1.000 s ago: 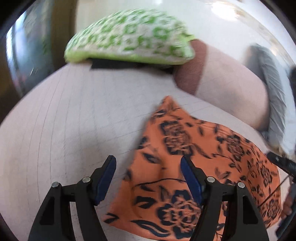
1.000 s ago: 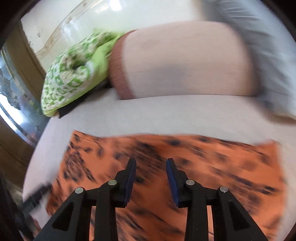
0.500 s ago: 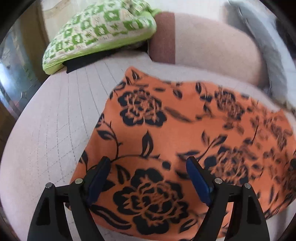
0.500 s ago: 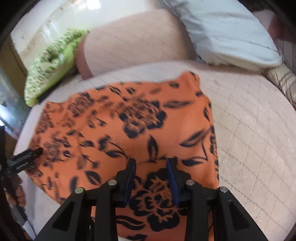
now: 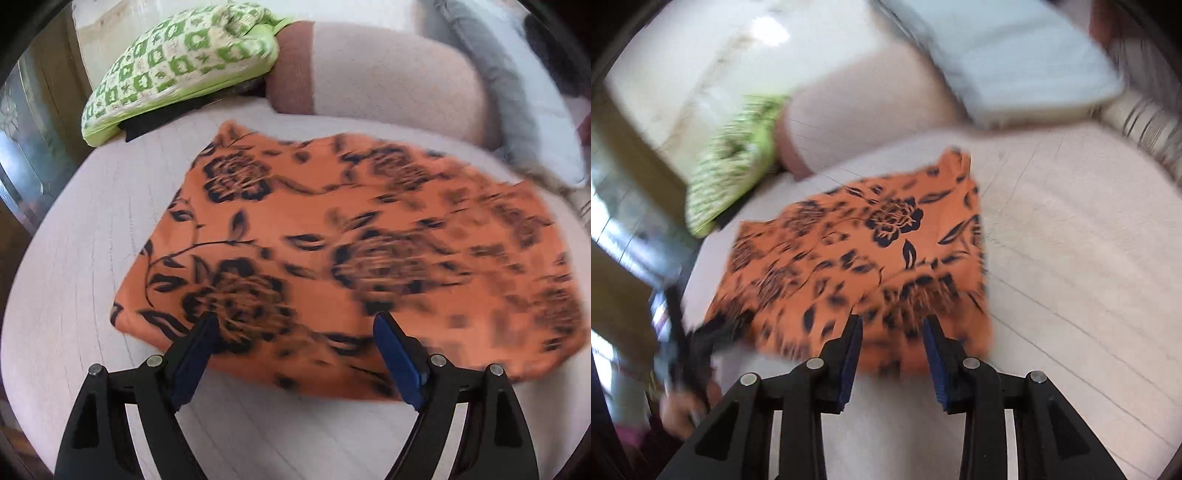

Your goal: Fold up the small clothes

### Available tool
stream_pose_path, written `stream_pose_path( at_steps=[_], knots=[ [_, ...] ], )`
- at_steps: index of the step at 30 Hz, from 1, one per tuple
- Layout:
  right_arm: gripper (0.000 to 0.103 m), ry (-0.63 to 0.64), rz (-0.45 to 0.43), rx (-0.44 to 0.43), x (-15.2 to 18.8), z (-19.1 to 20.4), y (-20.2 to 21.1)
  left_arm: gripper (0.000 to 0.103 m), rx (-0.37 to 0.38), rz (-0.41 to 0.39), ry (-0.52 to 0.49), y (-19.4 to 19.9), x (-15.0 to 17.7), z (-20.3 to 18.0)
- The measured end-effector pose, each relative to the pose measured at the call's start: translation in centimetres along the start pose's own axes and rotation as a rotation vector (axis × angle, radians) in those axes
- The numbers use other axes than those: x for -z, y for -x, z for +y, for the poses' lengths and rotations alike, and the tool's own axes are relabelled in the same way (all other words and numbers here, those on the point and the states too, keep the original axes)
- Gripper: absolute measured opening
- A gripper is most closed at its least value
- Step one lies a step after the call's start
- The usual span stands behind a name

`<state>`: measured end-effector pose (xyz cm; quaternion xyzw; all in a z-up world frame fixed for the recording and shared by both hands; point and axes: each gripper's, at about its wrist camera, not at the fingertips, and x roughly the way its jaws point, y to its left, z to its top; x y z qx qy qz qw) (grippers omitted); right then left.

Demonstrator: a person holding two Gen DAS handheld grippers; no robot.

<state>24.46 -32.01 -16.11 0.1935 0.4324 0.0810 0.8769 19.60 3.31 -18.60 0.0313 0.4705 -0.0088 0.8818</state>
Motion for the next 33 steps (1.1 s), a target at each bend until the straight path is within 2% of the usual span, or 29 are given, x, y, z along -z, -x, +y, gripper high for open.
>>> stream_pose_path(
  at_steps=[3, 6, 8, 11, 14, 19, 26, 33],
  knots=[
    [0.037, 0.078, -0.063, -0.013, 3.4, -1.1, 7.6, 0.086, 0.053, -0.086, -0.027, 5.4, -0.2, -4.5],
    [0.038, 0.034, -0.123, -0.031, 5.4, -3.1, 13.9, 0.086, 0.147, -0.18, -0.1, 11.4, 0.0, -10.2],
    [0.038, 0.01, -0.134, -0.022, 5.9, -3.8, 16.2, 0.086, 0.223, -0.234, -0.178, 15.6, 0.7, -14.0],
    [0.038, 0.031, -0.152, 0.015, 6.8, -3.9, 19.7, 0.086, 0.27, -0.315, -0.295, 20.1, 1.8, -17.7],
    [0.038, 0.061, -0.165, 0.015, 7.6, -3.4, 22.1, 0.086, 0.294, -0.376, -0.361, 23.3, 3.1, -19.0],
    [0.038, 0.064, -0.189, -0.03, 8.4, -2.5, 24.8, 0.086, 0.326, -0.363, -0.333, 25.7, 3.5, -19.2],
    [0.038, 0.103, -0.234, -0.004, 9.7, -0.5, 27.5, 0.086, 0.359, -0.325, -0.232, 26.1, 2.7, -18.5],
    [0.038, 0.095, -0.267, 0.053, 10.5, -0.2, 29.4, 0.086, 0.384, -0.328, -0.28, 27.1, 4.0, -19.7]
  ],
)
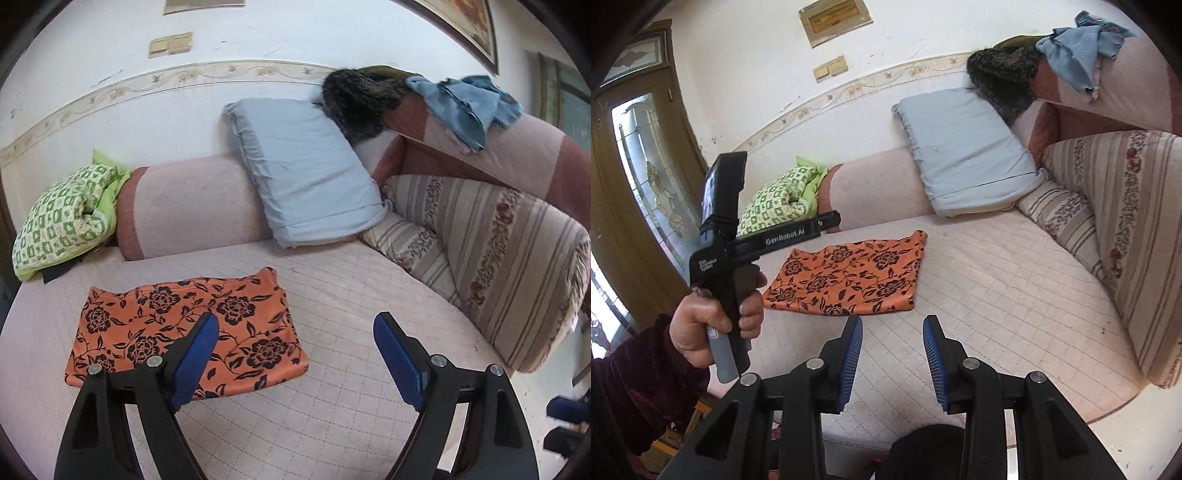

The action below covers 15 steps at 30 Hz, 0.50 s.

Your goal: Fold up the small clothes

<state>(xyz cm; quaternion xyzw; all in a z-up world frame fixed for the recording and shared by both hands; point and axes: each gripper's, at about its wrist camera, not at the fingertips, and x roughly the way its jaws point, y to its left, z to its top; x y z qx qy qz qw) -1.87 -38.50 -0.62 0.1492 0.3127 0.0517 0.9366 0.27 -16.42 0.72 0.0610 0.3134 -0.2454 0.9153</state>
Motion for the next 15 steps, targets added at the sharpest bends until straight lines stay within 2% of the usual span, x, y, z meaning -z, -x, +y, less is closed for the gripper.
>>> stream_pose_path(
  at_steps=[6, 10, 15],
  knots=[
    [0.038, -0.038, -0.028, 0.023, 0.3, -0.6, 1.8, 0.086, 0.068, 0.01, -0.031, 1.1, 0.7, -1.9],
    [0.038, -0.028, -0.037, 0.033, 0.3, -0.1, 2.5, 0.086, 0.069, -0.002, -0.055, 1.9, 0.9, -2.2],
    [0.038, -0.036, -0.044, 0.02, 0.0, 0.4, 2.5, 0.086, 0.068, -0.004, -0.034, 2.5, 1.0, -1.0]
  ],
)
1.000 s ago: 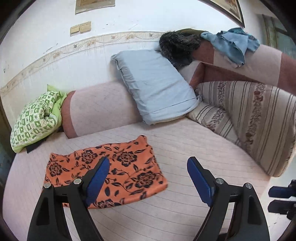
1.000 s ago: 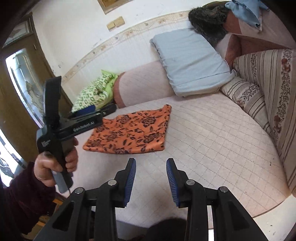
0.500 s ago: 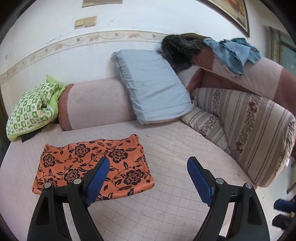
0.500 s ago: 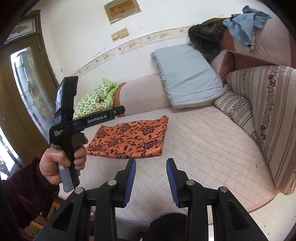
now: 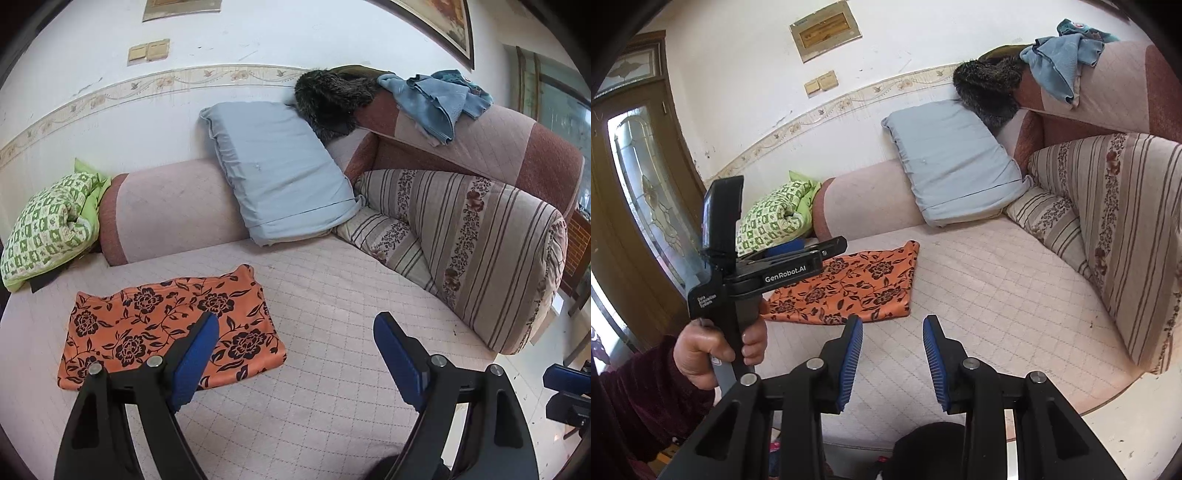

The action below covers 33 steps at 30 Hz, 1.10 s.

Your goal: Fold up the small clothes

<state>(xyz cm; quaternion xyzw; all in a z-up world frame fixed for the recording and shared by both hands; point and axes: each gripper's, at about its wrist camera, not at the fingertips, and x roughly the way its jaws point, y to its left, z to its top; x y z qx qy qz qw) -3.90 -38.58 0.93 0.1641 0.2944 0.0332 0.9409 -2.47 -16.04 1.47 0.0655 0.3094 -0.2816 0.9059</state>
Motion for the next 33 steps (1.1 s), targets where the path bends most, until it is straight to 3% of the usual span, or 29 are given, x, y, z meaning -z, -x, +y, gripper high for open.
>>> stream_pose_path(
  at_steps=[10, 23, 33],
  knots=[
    [0.038, -0.002, 0.021, -0.013, 0.2, 0.7, -1.7, 0.086, -0.017, 0.058, 0.082, -0.9, 1.9, 3.5],
    [0.038, 0.009, 0.079, -0.083, 1.6, 3.0, -5.4, 0.086, -0.049, 0.073, 0.088, -0.1, 4.4, 5.5],
    [0.038, -0.014, 0.154, -0.173, 2.5, 4.5, -10.1, 0.086, -0.127, 0.098, 0.096, 1.2, 7.4, 8.1]
  ],
)
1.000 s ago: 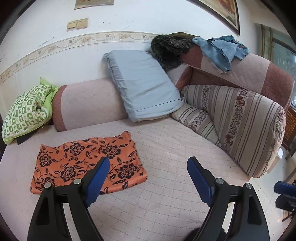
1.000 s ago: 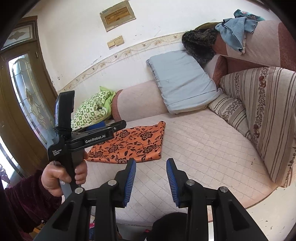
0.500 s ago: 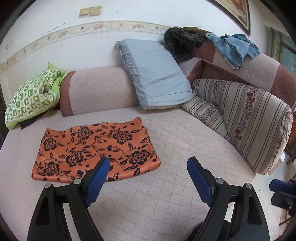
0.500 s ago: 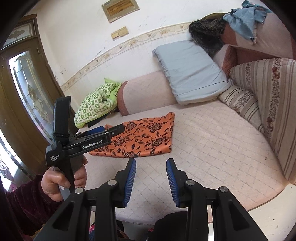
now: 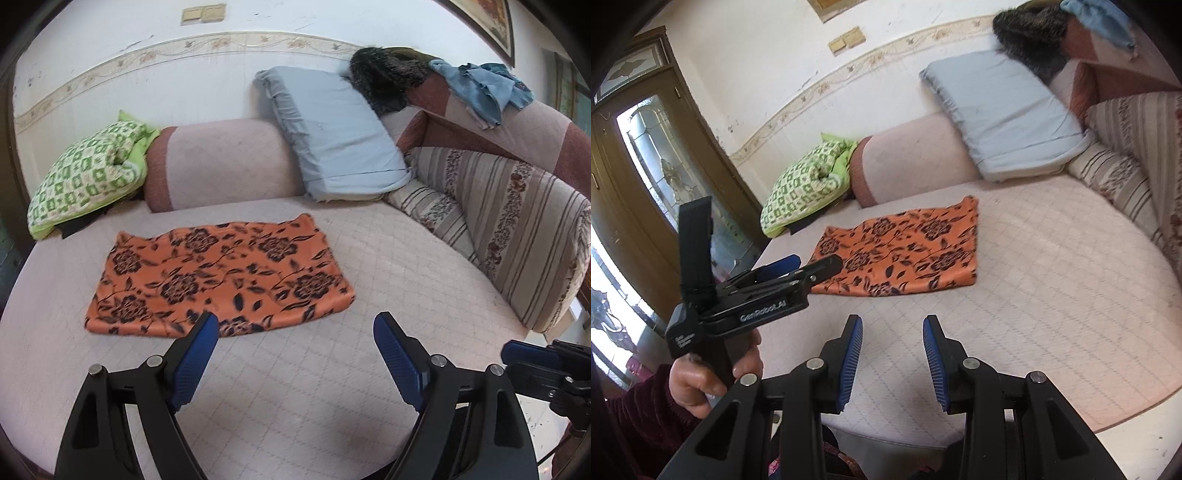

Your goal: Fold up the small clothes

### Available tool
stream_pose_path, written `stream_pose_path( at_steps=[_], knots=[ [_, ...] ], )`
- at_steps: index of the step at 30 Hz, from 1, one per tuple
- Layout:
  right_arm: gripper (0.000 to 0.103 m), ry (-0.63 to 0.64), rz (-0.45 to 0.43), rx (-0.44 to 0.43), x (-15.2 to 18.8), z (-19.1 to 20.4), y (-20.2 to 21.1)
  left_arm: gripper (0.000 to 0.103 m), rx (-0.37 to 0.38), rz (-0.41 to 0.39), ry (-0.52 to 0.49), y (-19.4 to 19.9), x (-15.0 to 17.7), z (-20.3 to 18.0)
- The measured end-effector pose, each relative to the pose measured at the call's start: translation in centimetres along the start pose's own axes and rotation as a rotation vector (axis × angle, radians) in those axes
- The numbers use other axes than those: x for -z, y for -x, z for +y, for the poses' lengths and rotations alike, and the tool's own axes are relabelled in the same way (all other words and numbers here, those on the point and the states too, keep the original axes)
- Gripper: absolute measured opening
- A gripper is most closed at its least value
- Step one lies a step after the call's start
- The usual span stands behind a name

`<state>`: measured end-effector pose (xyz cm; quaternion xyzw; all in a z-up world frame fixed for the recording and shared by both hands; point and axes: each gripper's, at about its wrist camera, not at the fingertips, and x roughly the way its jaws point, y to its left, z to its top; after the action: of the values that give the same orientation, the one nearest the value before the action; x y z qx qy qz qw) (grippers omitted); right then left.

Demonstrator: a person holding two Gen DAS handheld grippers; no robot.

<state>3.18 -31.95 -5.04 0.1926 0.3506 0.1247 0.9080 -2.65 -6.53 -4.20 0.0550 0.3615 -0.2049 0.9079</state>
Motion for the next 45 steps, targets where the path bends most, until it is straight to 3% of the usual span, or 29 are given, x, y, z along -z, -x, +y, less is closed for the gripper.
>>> stream_pose_path(
  at_steps=[9, 16, 21, 25, 30, 34, 37, 39, 40, 41, 42, 43, 45],
  knots=[
    [0.038, 0.038, 0.056, -0.08, 0.0, 2.6, -4.7, 0.086, -0.064, -0.001, 0.113, 1.8, 2.3, 5.8],
    [0.038, 0.019, 0.142, -0.127, -0.2, 3.7, -9.9, 0.087, -0.138, -0.066, 0.212, 4.4, 5.6, 12.5],
    [0.038, 0.065, 0.224, -0.103, -0.6, 5.1, -15.9, 0.087, -0.169, -0.005, 0.347, 3.2, 9.0, 18.6],
    [0.038, 0.051, 0.223, -0.087, -2.4, 5.1, -20.1, 0.087, -0.243, -0.012, 0.417, 1.5, 8.8, 24.1],
    [0.038, 0.035, 0.204, -0.03, -5.5, 4.3, -26.1, 0.089, -0.282, -0.009, 0.55, -2.6, 6.8, 29.2],
    [0.038, -0.03, 0.156, 0.027, -8.0, 1.5, -29.7, 0.089, -0.296, -0.044, 0.596, -6.8, 4.1, 30.5],
    [0.038, -0.078, 0.12, 0.07, -8.9, -1.1, -31.2, 0.089, -0.323, -0.07, 0.575, -10.5, 2.9, 30.3],
    [0.037, -0.105, 0.1, 0.091, -8.8, -2.9, -31.9, 0.089, -0.367, -0.009, 0.567, -13.1, 3.2, 30.3],
    [0.037, -0.134, 0.115, 0.1, -8.3, -4.1, -32.6, 0.089, -0.39, 0.065, 0.569, -15.3, 3.9, 30.6],
    [0.037, -0.163, 0.155, 0.12, -7.7, -5.2, -33.6, 0.089, -0.444, 0.194, 0.571, -17.6, 5.1, 31.2],
    [0.037, -0.189, 0.225, 0.154, -6.9, -6.3, -35.1, 0.09, -0.447, 0.268, 0.608, -18.8, 6.2, 32.0],
    [0.037, -0.215, 0.253, 0.149, -6.1, -7.3, -36.0, 0.09, -0.423, 0.196, 0.647, -17.8, 6.5, 32.4],
    [0.037, -0.225, 0.228, 0.135, -6.8, -6.8, -35.3, 0.09, -0.417, 0.145, 0.671, -15.7, 5.8, 32.9]
  ],
)
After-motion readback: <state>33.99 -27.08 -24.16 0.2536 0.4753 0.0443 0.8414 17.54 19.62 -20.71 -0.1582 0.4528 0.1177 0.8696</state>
